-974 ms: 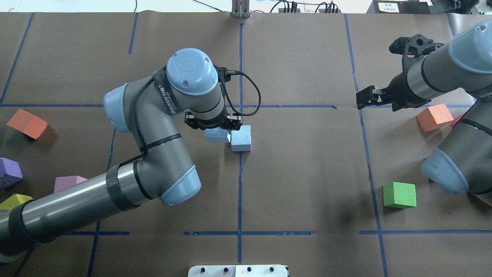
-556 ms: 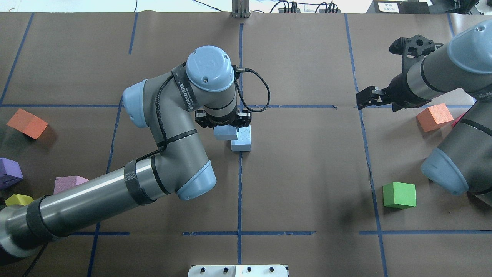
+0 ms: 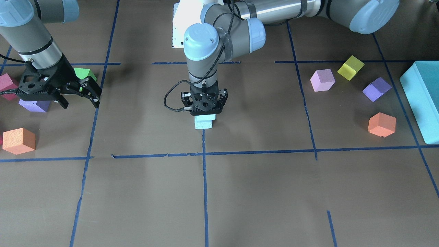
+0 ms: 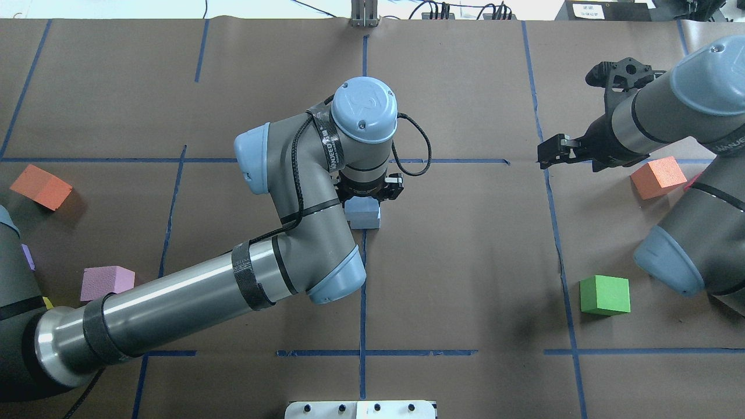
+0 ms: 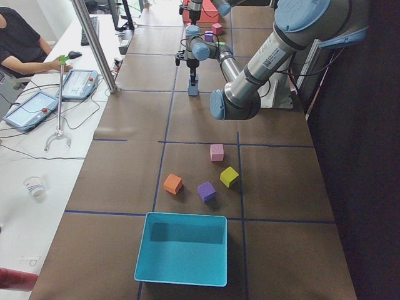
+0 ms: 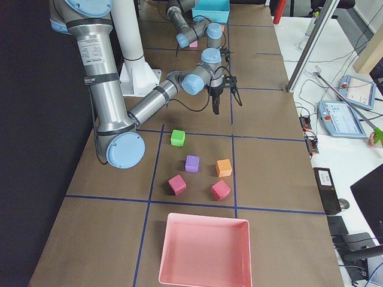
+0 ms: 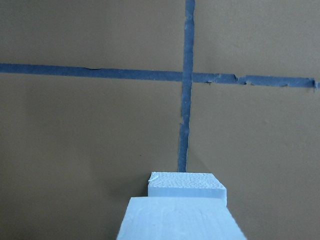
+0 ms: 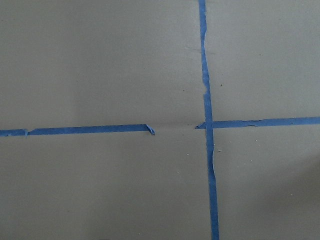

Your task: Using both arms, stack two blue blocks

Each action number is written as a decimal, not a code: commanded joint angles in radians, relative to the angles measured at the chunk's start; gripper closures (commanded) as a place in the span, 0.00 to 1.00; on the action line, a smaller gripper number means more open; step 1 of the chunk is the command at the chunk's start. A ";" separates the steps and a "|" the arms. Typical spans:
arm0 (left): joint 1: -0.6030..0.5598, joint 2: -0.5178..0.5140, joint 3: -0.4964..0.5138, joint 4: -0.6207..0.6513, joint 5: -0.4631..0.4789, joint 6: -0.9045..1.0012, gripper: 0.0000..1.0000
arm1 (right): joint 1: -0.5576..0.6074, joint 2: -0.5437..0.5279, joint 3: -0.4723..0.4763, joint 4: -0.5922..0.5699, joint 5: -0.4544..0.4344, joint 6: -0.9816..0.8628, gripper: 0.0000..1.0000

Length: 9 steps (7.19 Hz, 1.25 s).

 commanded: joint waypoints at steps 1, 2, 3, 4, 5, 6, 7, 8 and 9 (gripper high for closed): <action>0.002 -0.004 0.005 -0.004 -0.002 0.007 0.86 | -0.002 0.000 -0.002 0.000 0.000 0.002 0.00; 0.002 -0.011 0.005 -0.004 -0.002 0.007 0.86 | -0.004 0.000 -0.002 0.000 -0.002 0.002 0.00; 0.002 -0.015 0.007 -0.007 -0.002 0.009 0.86 | -0.006 0.000 -0.008 0.002 -0.002 0.002 0.00; 0.002 -0.015 0.008 -0.009 -0.001 0.010 0.86 | -0.009 0.001 -0.007 0.002 -0.002 0.003 0.00; 0.002 -0.015 0.008 -0.009 -0.001 0.010 0.86 | -0.010 0.001 -0.007 0.002 -0.002 0.003 0.00; 0.002 -0.015 0.013 -0.009 -0.001 0.010 0.86 | -0.013 0.001 -0.007 0.002 -0.003 0.003 0.00; 0.002 -0.016 0.013 -0.010 -0.001 0.012 0.86 | -0.016 0.001 -0.007 0.002 -0.003 0.005 0.00; 0.002 -0.016 0.014 -0.010 -0.001 0.012 0.86 | -0.019 0.001 -0.007 0.002 -0.003 0.006 0.00; 0.002 -0.016 0.022 -0.010 -0.001 0.012 0.86 | -0.022 0.001 -0.007 0.002 -0.005 0.006 0.00</action>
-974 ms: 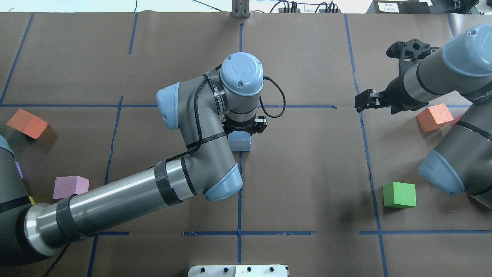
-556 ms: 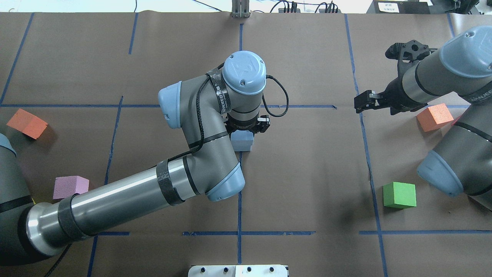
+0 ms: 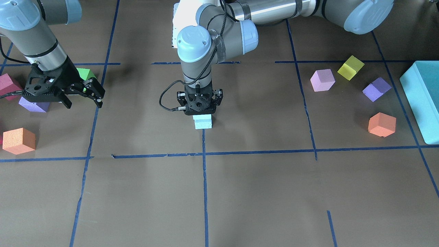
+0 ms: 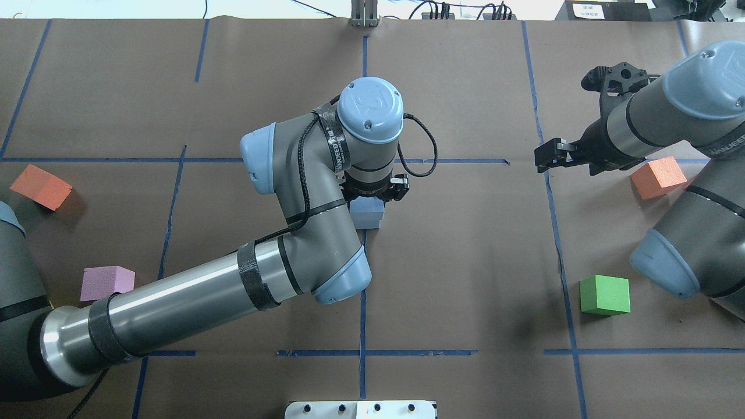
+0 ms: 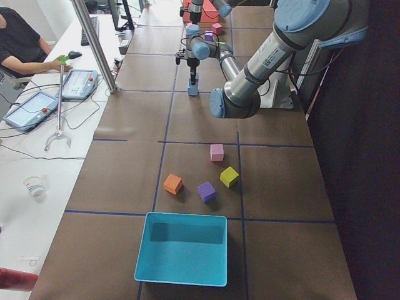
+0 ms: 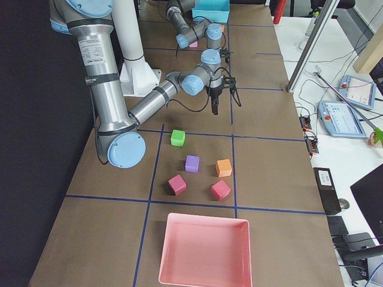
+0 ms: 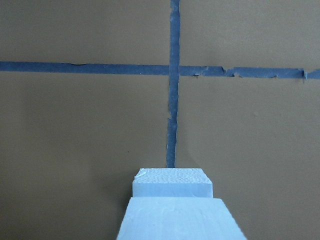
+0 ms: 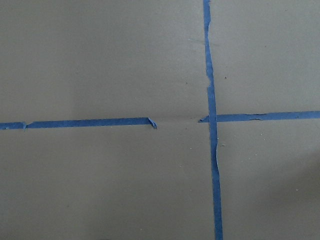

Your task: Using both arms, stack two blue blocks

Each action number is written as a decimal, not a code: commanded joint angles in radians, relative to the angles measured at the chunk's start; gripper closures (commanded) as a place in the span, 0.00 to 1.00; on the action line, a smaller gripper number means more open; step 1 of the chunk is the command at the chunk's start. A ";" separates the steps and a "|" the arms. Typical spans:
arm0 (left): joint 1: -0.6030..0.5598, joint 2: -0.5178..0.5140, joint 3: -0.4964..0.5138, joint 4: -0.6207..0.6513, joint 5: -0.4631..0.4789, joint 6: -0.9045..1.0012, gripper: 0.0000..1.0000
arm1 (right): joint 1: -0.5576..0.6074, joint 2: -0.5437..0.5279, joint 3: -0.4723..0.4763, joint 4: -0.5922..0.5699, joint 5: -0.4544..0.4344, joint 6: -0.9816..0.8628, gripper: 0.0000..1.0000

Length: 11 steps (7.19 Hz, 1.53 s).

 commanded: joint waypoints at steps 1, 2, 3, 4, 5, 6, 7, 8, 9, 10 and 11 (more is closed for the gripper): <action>0.000 0.000 0.020 -0.021 0.000 -0.001 0.85 | -0.007 0.000 0.000 0.000 -0.001 0.001 0.00; 0.000 -0.003 0.052 -0.060 0.000 -0.001 0.85 | -0.007 0.000 0.000 0.000 -0.004 0.001 0.00; 0.000 -0.003 0.060 -0.078 0.000 0.000 0.84 | -0.007 0.000 0.000 0.000 -0.004 0.001 0.00; 0.000 -0.003 0.059 -0.078 0.000 -0.001 0.77 | -0.007 0.000 0.000 0.000 -0.004 0.002 0.00; 0.000 -0.002 0.056 -0.078 0.000 0.029 0.46 | -0.007 0.000 0.000 0.000 -0.004 0.002 0.00; -0.002 0.000 0.053 -0.072 0.002 0.084 0.09 | -0.007 0.000 0.000 0.000 -0.004 0.002 0.00; -0.002 0.000 0.044 -0.066 0.002 0.085 0.00 | -0.007 0.000 0.001 0.000 -0.004 0.007 0.00; -0.002 0.006 0.027 -0.060 0.002 0.083 0.00 | -0.007 0.000 0.001 0.000 -0.004 0.008 0.00; -0.002 0.006 0.010 -0.037 0.002 0.083 0.00 | -0.007 0.000 0.001 0.000 -0.004 0.008 0.00; -0.005 0.007 -0.051 0.027 0.002 0.083 0.00 | -0.007 0.000 0.001 0.000 -0.004 0.008 0.00; -0.018 0.018 -0.156 0.106 0.002 0.086 0.00 | -0.007 0.000 0.003 0.000 -0.004 0.004 0.00</action>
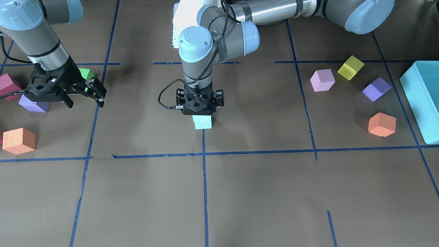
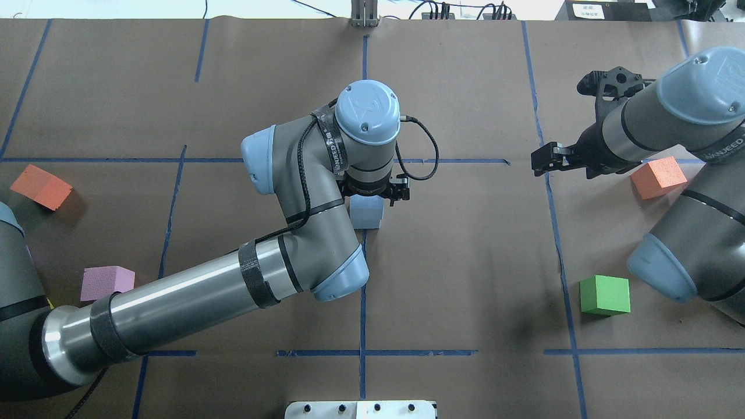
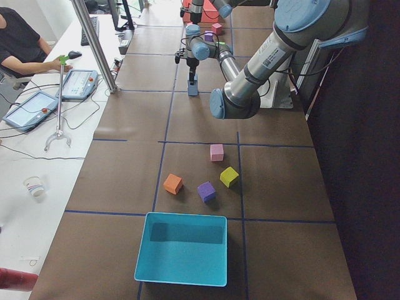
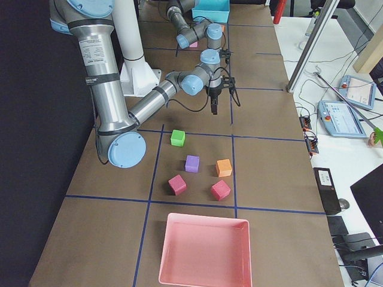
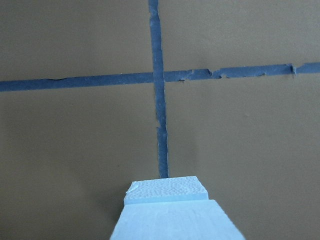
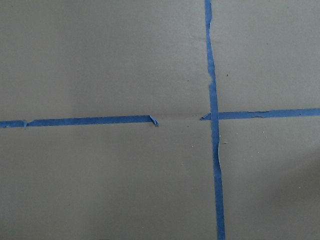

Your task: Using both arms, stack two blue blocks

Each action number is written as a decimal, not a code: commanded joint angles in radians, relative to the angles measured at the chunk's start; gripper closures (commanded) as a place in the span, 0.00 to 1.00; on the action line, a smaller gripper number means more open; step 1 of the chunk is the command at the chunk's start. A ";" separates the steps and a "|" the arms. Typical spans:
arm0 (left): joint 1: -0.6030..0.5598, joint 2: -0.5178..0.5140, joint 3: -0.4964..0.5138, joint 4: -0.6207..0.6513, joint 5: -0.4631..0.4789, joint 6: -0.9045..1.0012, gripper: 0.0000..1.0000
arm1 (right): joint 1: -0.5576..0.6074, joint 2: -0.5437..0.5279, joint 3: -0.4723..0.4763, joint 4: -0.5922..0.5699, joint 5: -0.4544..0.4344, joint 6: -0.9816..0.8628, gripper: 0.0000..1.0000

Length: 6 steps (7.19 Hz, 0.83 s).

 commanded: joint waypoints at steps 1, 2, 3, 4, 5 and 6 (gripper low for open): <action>-0.034 0.009 -0.205 0.163 0.000 0.003 0.00 | 0.003 -0.002 0.004 0.000 0.002 -0.011 0.00; -0.082 0.049 -0.302 0.210 -0.003 0.007 0.00 | 0.014 -0.015 0.007 0.000 0.012 -0.026 0.00; -0.125 0.177 -0.427 0.210 -0.006 0.101 0.00 | 0.078 -0.037 0.006 -0.005 0.034 -0.127 0.00; -0.199 0.307 -0.523 0.206 -0.014 0.263 0.00 | 0.188 -0.085 0.001 -0.017 0.108 -0.278 0.00; -0.293 0.390 -0.539 0.197 -0.076 0.418 0.00 | 0.319 -0.133 -0.023 -0.021 0.194 -0.454 0.00; -0.430 0.487 -0.539 0.195 -0.189 0.616 0.00 | 0.439 -0.167 -0.078 -0.020 0.271 -0.625 0.00</action>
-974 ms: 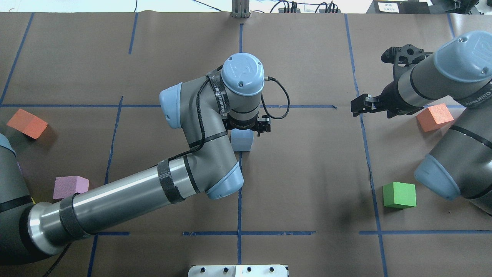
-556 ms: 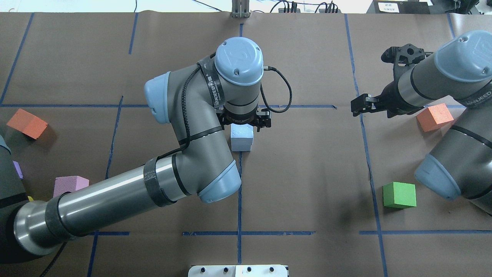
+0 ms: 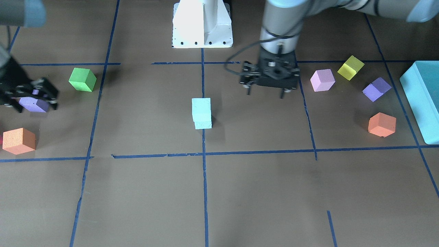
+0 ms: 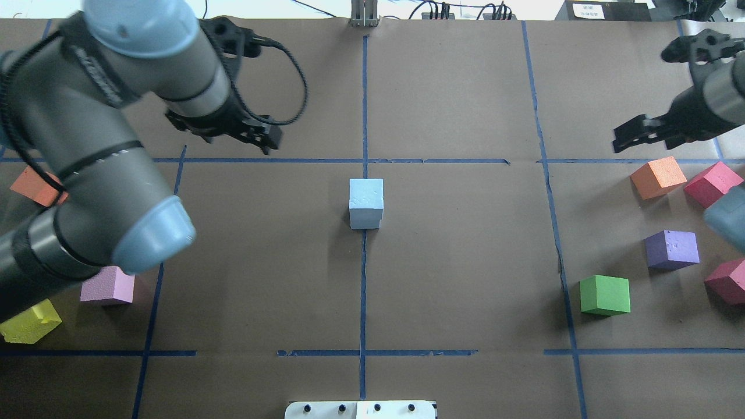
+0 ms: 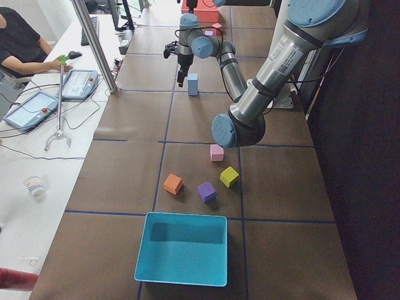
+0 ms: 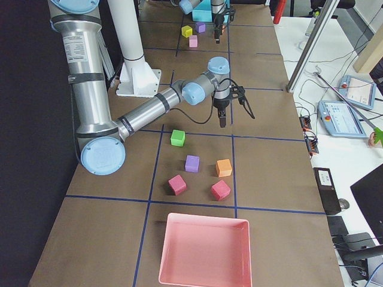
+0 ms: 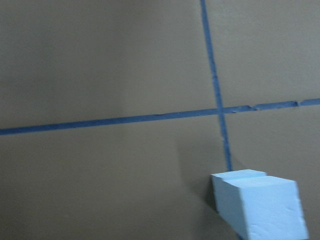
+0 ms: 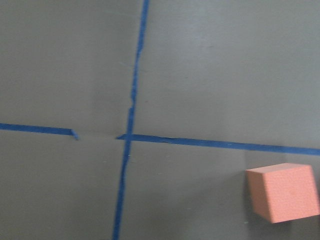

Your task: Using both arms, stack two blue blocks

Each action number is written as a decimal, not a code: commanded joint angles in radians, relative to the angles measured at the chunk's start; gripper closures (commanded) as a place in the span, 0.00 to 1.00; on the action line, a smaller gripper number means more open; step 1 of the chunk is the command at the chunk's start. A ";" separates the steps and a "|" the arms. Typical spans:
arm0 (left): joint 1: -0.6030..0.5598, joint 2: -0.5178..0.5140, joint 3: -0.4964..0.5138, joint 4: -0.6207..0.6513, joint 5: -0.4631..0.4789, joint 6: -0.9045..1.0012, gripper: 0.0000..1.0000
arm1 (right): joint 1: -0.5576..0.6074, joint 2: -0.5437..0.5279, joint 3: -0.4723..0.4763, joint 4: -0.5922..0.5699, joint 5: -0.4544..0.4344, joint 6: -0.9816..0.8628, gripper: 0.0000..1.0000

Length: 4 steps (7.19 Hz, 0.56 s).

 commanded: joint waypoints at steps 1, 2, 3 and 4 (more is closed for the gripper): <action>-0.253 0.230 -0.020 -0.028 -0.179 0.382 0.00 | 0.235 -0.083 -0.101 -0.002 0.134 -0.361 0.00; -0.365 0.329 -0.005 -0.081 -0.216 0.514 0.00 | 0.298 -0.105 -0.144 -0.014 0.144 -0.475 0.00; -0.479 0.402 0.053 -0.103 -0.311 0.697 0.00 | 0.337 -0.117 -0.174 -0.052 0.147 -0.580 0.00; -0.604 0.452 0.145 -0.113 -0.392 0.892 0.00 | 0.375 -0.120 -0.176 -0.110 0.149 -0.654 0.00</action>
